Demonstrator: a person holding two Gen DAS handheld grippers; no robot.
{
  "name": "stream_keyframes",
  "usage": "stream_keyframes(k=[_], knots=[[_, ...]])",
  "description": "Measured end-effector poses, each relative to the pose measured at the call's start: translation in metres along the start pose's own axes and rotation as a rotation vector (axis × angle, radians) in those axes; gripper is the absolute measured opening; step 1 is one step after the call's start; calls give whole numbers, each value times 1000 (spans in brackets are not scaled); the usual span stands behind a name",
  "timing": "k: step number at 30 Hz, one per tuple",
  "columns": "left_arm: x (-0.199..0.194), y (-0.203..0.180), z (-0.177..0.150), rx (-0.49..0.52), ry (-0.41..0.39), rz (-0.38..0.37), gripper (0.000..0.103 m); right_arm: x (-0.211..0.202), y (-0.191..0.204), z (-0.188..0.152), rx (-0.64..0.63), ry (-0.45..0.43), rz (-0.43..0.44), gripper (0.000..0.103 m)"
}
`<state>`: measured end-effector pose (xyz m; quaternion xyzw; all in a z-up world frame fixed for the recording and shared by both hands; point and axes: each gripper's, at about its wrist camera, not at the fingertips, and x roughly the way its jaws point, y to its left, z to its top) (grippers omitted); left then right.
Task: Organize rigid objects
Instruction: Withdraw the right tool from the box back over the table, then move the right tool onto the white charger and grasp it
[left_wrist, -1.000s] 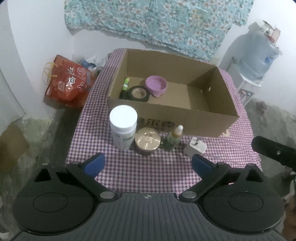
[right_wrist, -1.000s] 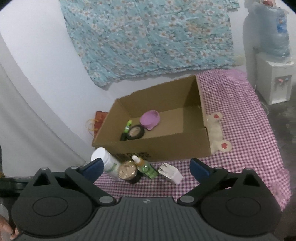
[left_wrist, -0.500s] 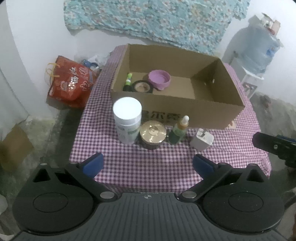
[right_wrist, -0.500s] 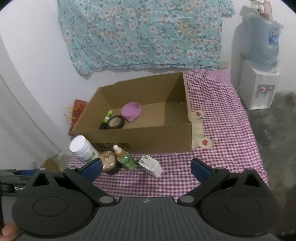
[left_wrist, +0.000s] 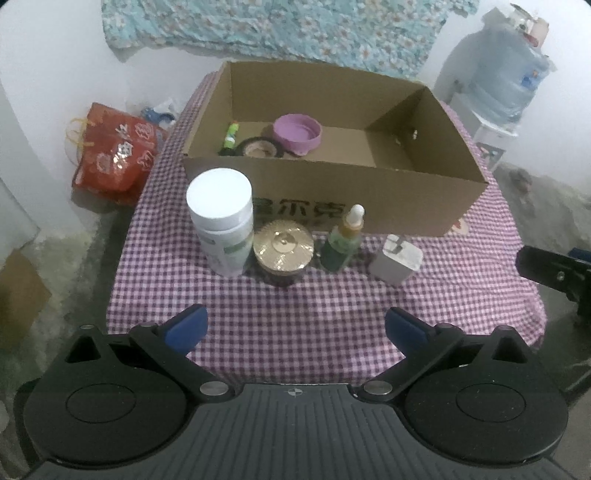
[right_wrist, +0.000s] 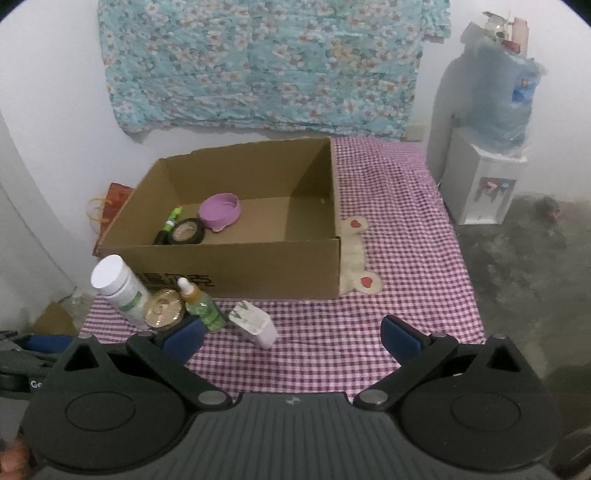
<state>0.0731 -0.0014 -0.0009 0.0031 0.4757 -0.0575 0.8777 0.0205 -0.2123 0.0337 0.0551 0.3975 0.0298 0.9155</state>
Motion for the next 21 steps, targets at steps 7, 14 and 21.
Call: stream_keyframes(k=[7, 14, 21], knots=[[4, -3, -1, 20, 1, 8, 103, -1, -1, 1, -40, -37, 1, 103], [7, -8, 0, 35, -3, -34, 103, -1, 1, 1, -97, -52, 12, 103], [9, -15, -2, 68, -42, -96, 103, 5, -11, 1, -64, -36, 142, 103]])
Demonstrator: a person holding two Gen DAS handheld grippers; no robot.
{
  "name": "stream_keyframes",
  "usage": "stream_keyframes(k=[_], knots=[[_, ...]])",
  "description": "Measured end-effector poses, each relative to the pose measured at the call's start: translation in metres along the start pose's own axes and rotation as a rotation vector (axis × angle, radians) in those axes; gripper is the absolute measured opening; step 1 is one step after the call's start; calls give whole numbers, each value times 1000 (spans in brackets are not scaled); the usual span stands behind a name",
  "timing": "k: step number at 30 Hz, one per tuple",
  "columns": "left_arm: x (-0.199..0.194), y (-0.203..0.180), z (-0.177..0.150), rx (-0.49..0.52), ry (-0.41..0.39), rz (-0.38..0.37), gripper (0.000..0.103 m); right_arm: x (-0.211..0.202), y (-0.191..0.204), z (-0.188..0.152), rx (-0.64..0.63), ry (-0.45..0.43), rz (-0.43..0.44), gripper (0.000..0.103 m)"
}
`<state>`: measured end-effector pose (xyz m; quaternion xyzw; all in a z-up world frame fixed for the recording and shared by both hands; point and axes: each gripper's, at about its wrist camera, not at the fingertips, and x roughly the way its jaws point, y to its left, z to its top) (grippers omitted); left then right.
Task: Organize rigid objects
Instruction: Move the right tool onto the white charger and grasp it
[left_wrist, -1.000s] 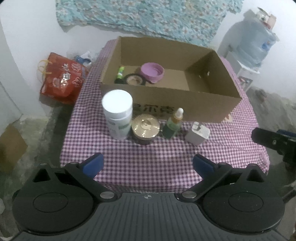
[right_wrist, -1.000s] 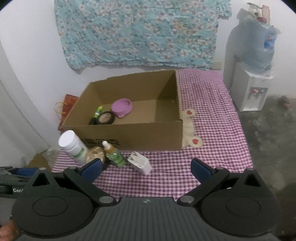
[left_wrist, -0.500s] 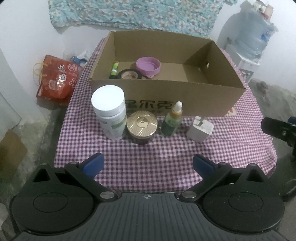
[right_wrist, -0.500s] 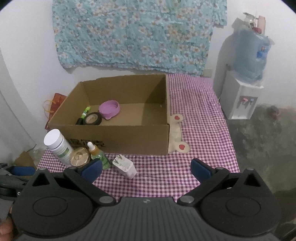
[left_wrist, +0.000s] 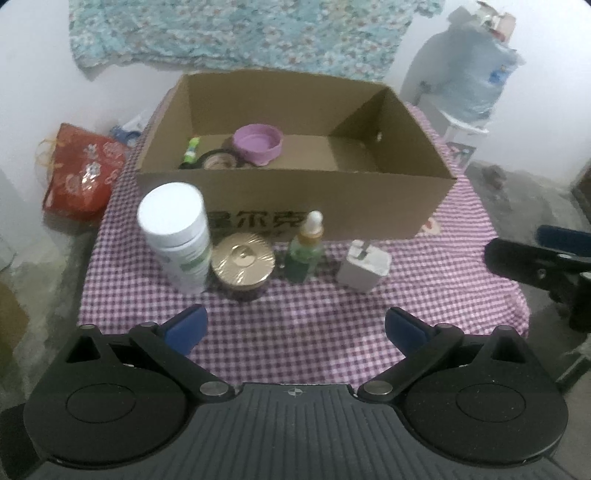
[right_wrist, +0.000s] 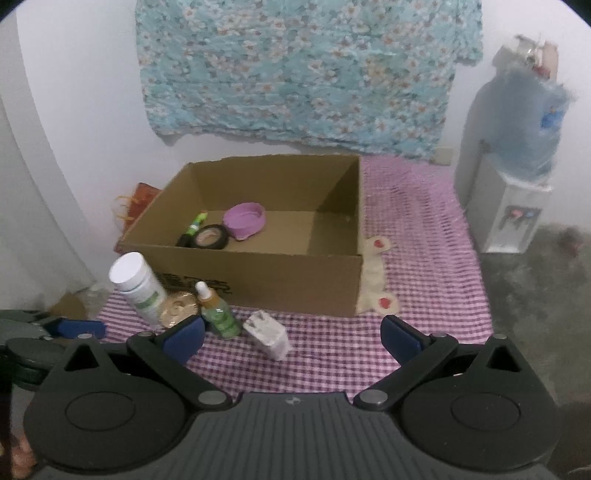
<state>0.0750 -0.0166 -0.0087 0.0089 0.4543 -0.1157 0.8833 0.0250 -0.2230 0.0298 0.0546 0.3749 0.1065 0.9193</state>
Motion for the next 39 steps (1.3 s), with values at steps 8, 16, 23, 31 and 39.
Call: stream_keyframes(k=[8, 16, 23, 31, 39], knots=[[23, -16, -1, 88, 26, -25, 102, 26, -15, -1, 80, 34, 110, 103], [57, -30, -2, 165, 74, -70, 102, 68, -12, -4, -7, 102, 159, 99], [75, -38, -3, 214, 88, -55, 101, 112, -3, -4, -111, 205, 167, 72], [81, -37, -3, 222, 96, -47, 100, 146, 8, -3, -186, 264, 178, 57], [82, -30, 0, 206, 88, -43, 99, 149, 5, 0, -130, 284, 187, 35]])
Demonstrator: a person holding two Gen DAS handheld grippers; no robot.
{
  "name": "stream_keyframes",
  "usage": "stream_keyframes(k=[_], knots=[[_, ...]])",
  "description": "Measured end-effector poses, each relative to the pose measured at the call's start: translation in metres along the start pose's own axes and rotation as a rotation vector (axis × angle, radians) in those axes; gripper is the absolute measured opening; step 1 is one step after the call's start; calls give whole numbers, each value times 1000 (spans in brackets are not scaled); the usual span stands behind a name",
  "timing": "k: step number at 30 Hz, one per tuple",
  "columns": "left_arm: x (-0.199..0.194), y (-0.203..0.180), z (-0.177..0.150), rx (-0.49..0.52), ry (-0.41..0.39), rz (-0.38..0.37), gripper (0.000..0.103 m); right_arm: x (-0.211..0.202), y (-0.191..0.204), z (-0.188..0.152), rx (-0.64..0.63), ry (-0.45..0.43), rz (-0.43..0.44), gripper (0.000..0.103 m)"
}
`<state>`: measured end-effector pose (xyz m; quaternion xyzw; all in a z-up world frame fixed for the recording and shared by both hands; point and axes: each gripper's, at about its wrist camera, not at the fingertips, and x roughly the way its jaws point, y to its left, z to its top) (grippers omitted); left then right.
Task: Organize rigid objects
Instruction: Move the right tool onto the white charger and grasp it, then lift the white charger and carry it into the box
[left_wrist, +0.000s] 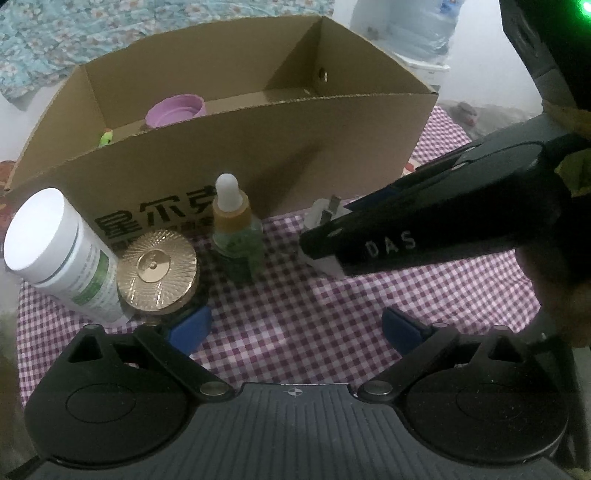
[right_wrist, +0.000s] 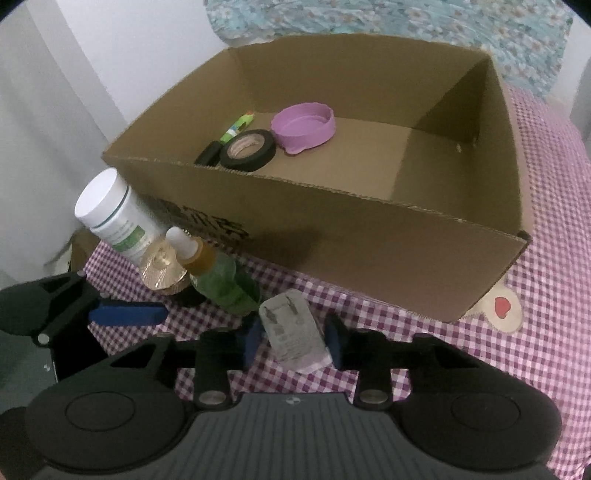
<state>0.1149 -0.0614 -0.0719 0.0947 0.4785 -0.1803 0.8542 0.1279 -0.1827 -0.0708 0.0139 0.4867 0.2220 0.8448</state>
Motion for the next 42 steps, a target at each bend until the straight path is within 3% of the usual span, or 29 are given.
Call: stream_keyframes(k=[11, 22, 30, 42], knots=[[-10, -1, -8, -7, -31, -11, 95, -11, -15, -9, 150, 30, 30, 30], [-12, -18, -21, 69, -48, -126, 87, -20, -30, -29, 385, 121, 103, 29], [-5, -26, -16, 107, -38, -126, 64, -15, -33, -34, 505, 173, 151, 33], [5, -23, -14, 82, 1, -116, 37, -3, -30, -32, 503, 157, 176, 37]])
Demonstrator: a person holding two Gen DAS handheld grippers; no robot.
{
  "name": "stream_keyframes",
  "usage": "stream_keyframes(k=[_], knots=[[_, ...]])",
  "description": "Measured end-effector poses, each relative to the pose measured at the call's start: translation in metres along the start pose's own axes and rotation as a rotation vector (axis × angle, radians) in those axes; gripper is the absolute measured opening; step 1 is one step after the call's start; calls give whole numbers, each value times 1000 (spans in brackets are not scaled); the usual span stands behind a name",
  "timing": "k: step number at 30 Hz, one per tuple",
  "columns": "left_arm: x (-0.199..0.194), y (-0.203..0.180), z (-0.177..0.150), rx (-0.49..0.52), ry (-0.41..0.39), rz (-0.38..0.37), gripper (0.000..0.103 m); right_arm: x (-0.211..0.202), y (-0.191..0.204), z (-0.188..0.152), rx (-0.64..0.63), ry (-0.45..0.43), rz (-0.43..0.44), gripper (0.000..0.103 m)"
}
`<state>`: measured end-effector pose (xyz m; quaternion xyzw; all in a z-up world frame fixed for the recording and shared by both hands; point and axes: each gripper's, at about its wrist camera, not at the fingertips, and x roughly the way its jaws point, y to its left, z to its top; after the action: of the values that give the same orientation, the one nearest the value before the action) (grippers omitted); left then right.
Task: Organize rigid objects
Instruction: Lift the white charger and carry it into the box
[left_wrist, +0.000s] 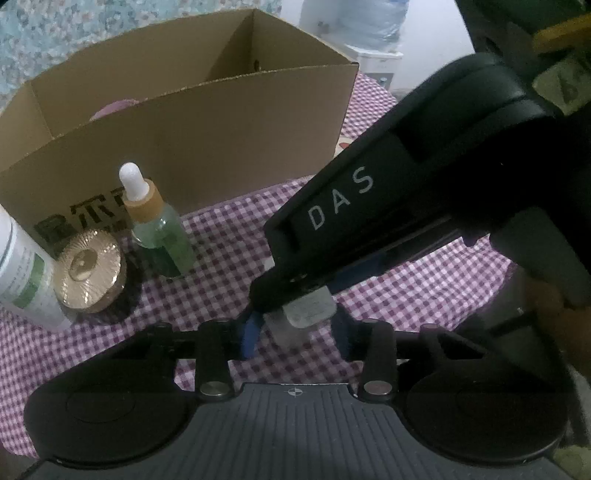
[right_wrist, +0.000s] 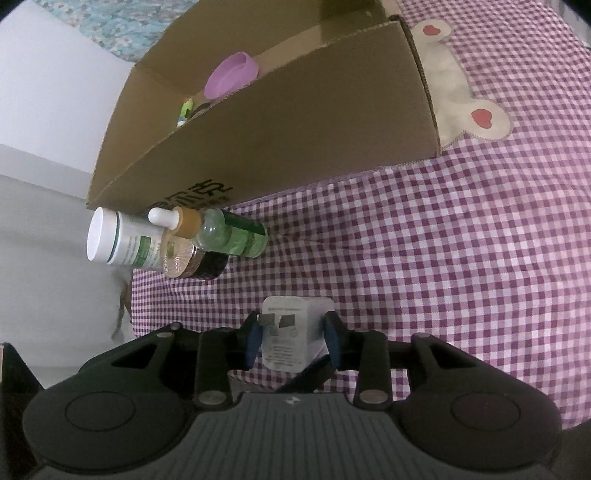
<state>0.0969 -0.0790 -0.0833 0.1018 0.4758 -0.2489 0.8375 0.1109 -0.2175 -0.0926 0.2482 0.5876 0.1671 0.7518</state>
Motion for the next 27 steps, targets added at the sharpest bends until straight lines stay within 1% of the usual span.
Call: stream_keyframes(k=[6, 10, 14, 17, 20, 22, 24, 27], knots=[[-7, -4, -1, 10, -10, 9, 37, -13, 0, -5, 3, -22, 11, 37], [-23, -8, 1, 16, -31, 15, 37, -31, 7, -11, -1, -51, 17, 37], [-53, -11, 10, 24, -93, 34, 37, -60, 27, -14, -37, -118, 27, 37], [-81, -13, 22, 36, -160, 72, 37, -86, 49, -10, -85, -180, 38, 37], [-103, -10, 39, 21, -221, 108, 37, -107, 75, 4, -138, -232, 60, 37], [-110, -5, 53, 3, -250, 125, 37, -113, 90, 19, -169, -253, 74, 37], [-115, 3, 68, -10, -266, 149, 37, -116, 104, 37, -201, -261, 86, 37], [-112, 21, 91, -41, -259, 181, 37, -109, 120, 69, -226, -246, 100, 37]])
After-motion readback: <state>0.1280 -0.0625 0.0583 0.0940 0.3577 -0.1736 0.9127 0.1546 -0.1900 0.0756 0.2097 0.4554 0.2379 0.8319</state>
